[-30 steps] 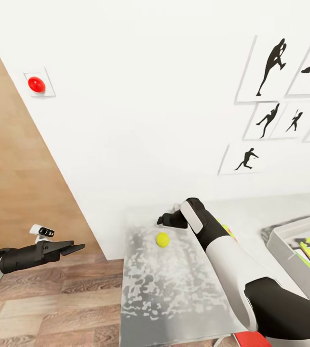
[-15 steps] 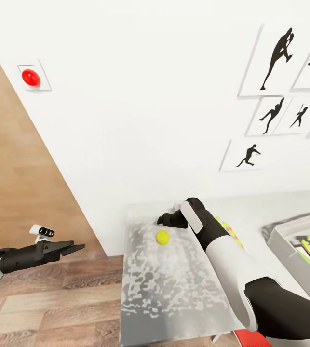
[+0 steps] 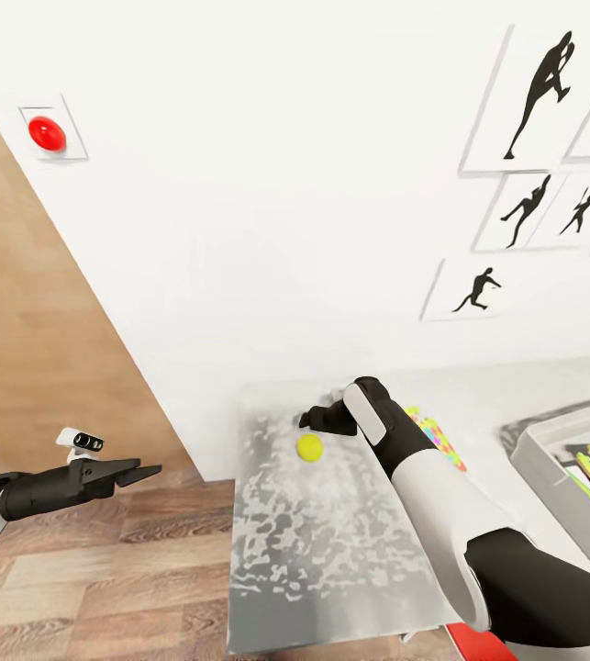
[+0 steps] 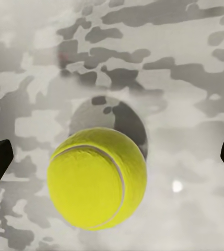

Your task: Put all the toys in the child's room - the three board games (two on the bed and one on the table), the two jigsaw puzzles on the table, and the tennis ball on the table - inside the toy box on the table in the child's room.

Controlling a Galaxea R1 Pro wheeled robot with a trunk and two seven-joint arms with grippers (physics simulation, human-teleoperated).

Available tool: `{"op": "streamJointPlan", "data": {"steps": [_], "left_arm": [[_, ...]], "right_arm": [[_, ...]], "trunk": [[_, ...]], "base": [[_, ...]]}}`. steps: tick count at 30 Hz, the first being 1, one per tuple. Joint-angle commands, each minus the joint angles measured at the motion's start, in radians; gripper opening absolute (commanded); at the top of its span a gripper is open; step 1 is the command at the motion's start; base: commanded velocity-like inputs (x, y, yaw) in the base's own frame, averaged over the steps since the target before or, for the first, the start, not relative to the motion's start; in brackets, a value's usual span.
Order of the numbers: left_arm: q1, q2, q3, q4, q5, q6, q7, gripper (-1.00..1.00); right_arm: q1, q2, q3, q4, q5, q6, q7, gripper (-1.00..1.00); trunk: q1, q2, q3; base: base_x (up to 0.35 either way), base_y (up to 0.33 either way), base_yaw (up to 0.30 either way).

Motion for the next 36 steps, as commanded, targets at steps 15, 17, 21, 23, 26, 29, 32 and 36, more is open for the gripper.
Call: {"op": "streamJointPlan", "data": {"steps": [15,17,21,23,26,29,32,36], "left_arm": [[-0.001,0.001,-0.001,0.000,0.002,0.011,-0.003,1.00],[-0.001,0.001,-0.001,0.000,0.001,0.011,-0.003,1.00],[-0.001,0.001,-0.001,0.000,0.001,0.011,-0.003,1.00],[-0.001,0.001,-0.001,0.000,0.001,0.011,-0.003,1.00],[-0.001,0.001,-0.001,0.000,0.001,0.011,-0.003,1.00],[-0.001,0.001,-0.001,0.000,0.001,0.011,-0.003,1.00],[-0.001,0.001,-0.001,0.000,0.001,0.011,-0.003,1.00],[-0.001,0.000,-0.001,0.000,0.002,0.011,-0.003,1.00]], "right_arm": [[-0.001,0.000,0.016,-0.001,-0.010,0.002,-0.010,1.00],[-0.001,0.000,0.017,-0.001,-0.010,0.002,-0.010,1.00],[-0.001,0.000,0.017,-0.001,-0.010,0.002,-0.010,1.00],[-0.001,0.000,0.017,-0.001,-0.010,0.002,-0.010,1.00],[0.000,0.000,0.018,-0.001,-0.009,0.002,-0.010,1.00],[0.000,0.000,0.018,-0.002,-0.008,0.001,-0.010,1.00],[0.001,0.000,0.018,-0.002,-0.008,0.001,-0.010,1.00],[0.001,0.000,0.019,-0.002,-0.008,0.001,-0.010,1.00]], "trunk": [[0.000,-0.002,-0.027],[0.000,-0.002,-0.030],[0.000,-0.002,-0.037],[0.000,-0.002,-0.040],[0.000,-0.002,-0.044],[0.000,-0.002,-0.046],[0.000,-0.002,-0.046],[0.000,-0.002,-0.047]], "base": [[0.000,0.069,0.000],[0.000,0.036,0.000],[0.000,0.015,0.000],[0.000,0.006,0.000],[0.000,0.003,0.000],[-0.020,0.003,0.000],[-0.068,0.020,0.000],[-0.040,0.011,0.000]]}}
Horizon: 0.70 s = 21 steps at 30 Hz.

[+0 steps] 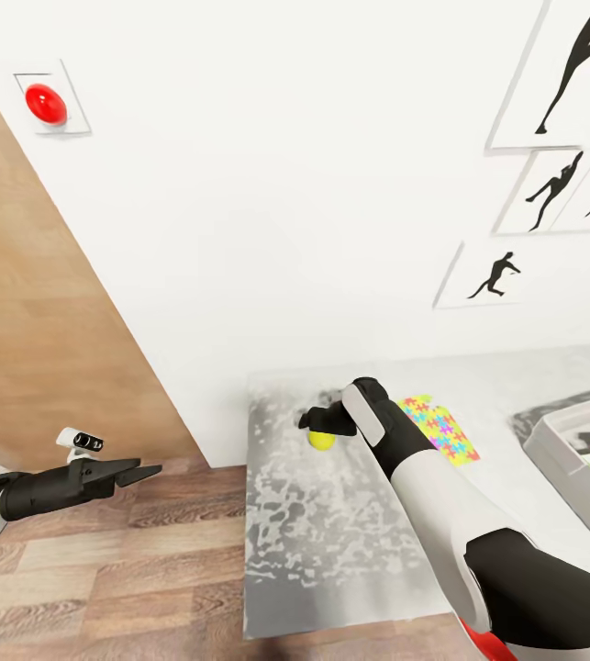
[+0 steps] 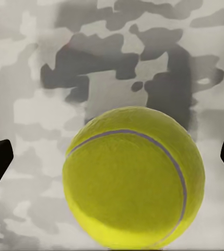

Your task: Put all the toys in the child's room - the three board games (two on the bed and one on the table), the two jigsaw puzzles on the table, and the tennis ball on the table - inside the toy box on the table in the child's room.

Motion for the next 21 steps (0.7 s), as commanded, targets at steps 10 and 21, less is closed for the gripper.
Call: {"op": "streamJointPlan", "data": {"steps": [10,21], "left_arm": [[-0.001,0.001,0.000,0.000,0.001,0.011,-0.004,1.00],[-0.001,0.001,0.000,0.000,0.001,0.011,-0.004,1.00]], "right_arm": [[-0.001,0.000,0.002,-0.001,-0.009,0.003,-0.009,1.00],[-0.001,0.000,0.003,-0.001,-0.009,0.003,-0.009,-1.00]], "trunk": [[0.000,-0.002,-0.002],[0.000,-0.002,-0.002]], "base": [[-0.014,0.002,0.000],[-0.058,0.000,0.000]]}}
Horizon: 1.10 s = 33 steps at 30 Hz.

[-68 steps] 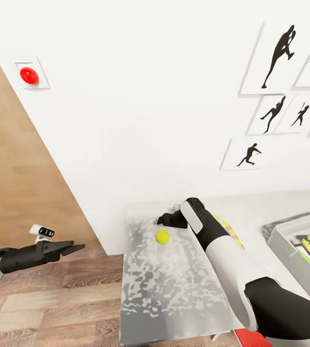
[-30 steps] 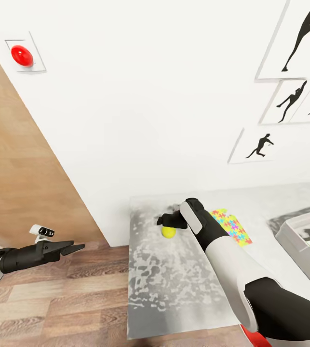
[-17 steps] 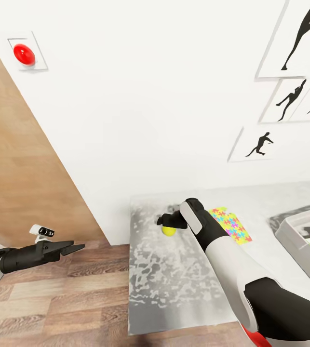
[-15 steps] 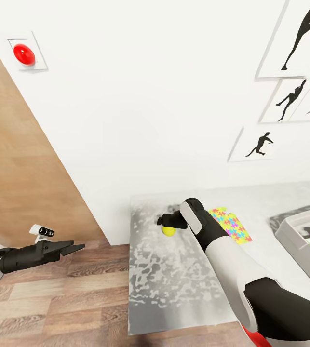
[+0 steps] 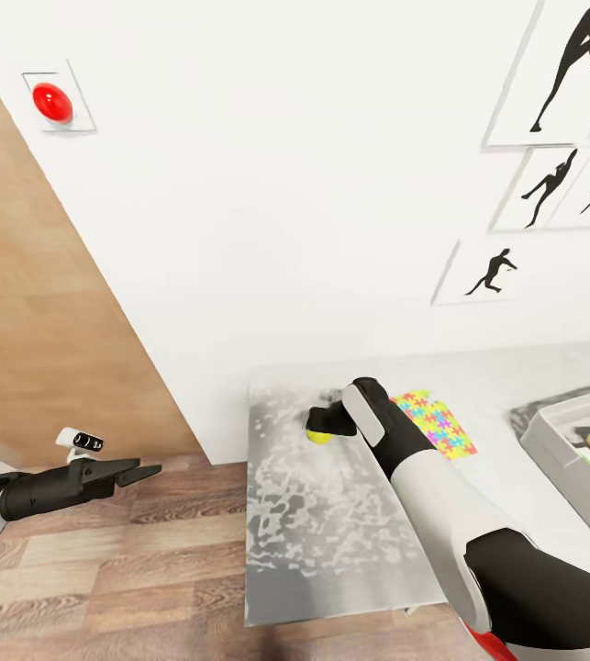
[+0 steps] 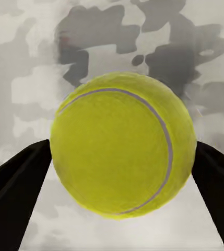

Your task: Put all the toys in the child's room - the three board games (two on the bed and one on the table), the two jigsaw puzzles on the table, and the tennis ball on the table - inside the toy box on the table in the child's room.

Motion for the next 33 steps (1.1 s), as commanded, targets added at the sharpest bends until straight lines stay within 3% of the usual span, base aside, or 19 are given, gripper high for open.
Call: {"op": "streamJointPlan", "data": {"steps": [1,11,25,30,33], "left_arm": [[-0.001,0.001,-0.001,0.000,0.001,0.011,-0.003,1.00],[-0.001,0.001,0.000,0.000,0.001,0.011,-0.003,1.00],[-0.001,0.001,0.000,0.000,0.001,0.011,-0.003,1.00],[-0.001,0.001,0.001,0.000,0.001,0.010,-0.003,1.00],[-0.001,0.001,0.001,0.000,0.001,0.010,-0.003,1.00]], "right_arm": [[-0.001,0.000,0.002,-0.001,-0.010,0.002,-0.010,-1.00],[-0.001,0.000,0.001,-0.002,-0.010,0.001,-0.010,-1.00],[-0.001,0.000,0.003,-0.062,-0.011,0.004,-0.009,-1.00],[0.007,0.000,0.002,-0.144,-0.013,0.014,-0.010,-1.00],[0.012,0.000,0.002,-0.242,-0.018,0.036,-0.010,-1.00]], "trunk": [[0.001,-0.002,-0.002],[0.001,-0.002,0.000],[0.001,-0.002,0.020],[0.001,-0.002,0.028],[0.001,-0.002,0.032]], "base": [[-0.007,0.000,0.000],[-0.001,0.000,-0.010],[0.000,0.000,-0.091],[0.000,0.000,-0.079],[0.000,0.000,-0.079]]}}
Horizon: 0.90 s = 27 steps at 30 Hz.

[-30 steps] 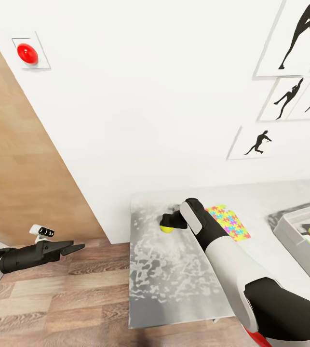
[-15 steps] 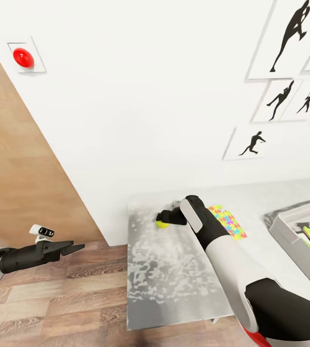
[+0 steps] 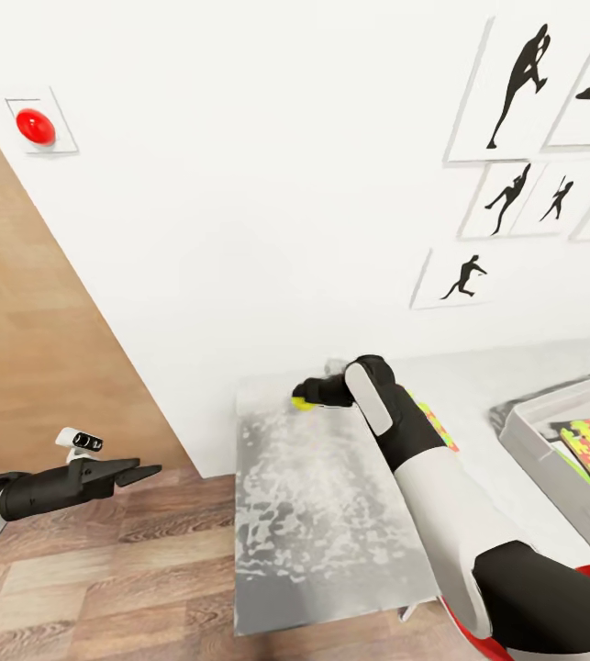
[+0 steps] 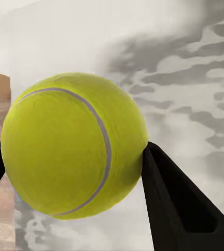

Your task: Put all the toys in the child's room - the three board games (two on the bed and one on the table), the two jigsaw puzzles on the table, and the tennis ball on the table - inside the toy box on the table in the child's room.

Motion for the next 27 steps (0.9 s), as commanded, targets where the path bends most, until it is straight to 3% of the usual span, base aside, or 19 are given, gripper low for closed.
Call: {"op": "streamJointPlan", "data": {"steps": [1,4,9,18,27], "left_arm": [[0.000,0.001,0.000,0.000,0.001,0.011,-0.003,1.00],[0.000,0.001,0.000,0.000,0.001,0.011,-0.003,1.00],[0.000,0.001,-0.001,0.000,0.001,0.010,-0.004,1.00],[0.000,0.019,-0.001,0.000,0.002,0.009,-0.004,1.00],[0.000,0.034,-0.002,0.000,0.002,0.009,-0.006,1.00]], "right_arm": [[-0.001,0.000,0.001,-0.022,-0.013,0.012,-0.013,-1.00],[0.000,0.000,0.000,-0.126,-0.018,0.051,-0.014,-1.00],[0.002,0.000,-0.001,-0.277,-0.024,0.052,-0.014,-1.00],[0.020,0.000,-0.002,-0.325,-0.025,0.052,-0.014,-1.00],[0.023,0.000,-0.002,-0.329,-0.026,0.052,-0.014,-1.00]], "trunk": [[0.001,-0.002,0.000],[0.001,-0.002,0.005],[0.001,-0.002,0.012],[0.001,-0.002,0.026],[0.001,-0.002,0.039]], "base": [[0.000,0.000,-0.079],[0.000,0.000,-0.080],[0.000,0.000,-0.091],[0.000,-0.034,-0.098],[0.000,-0.247,-0.107]]}}
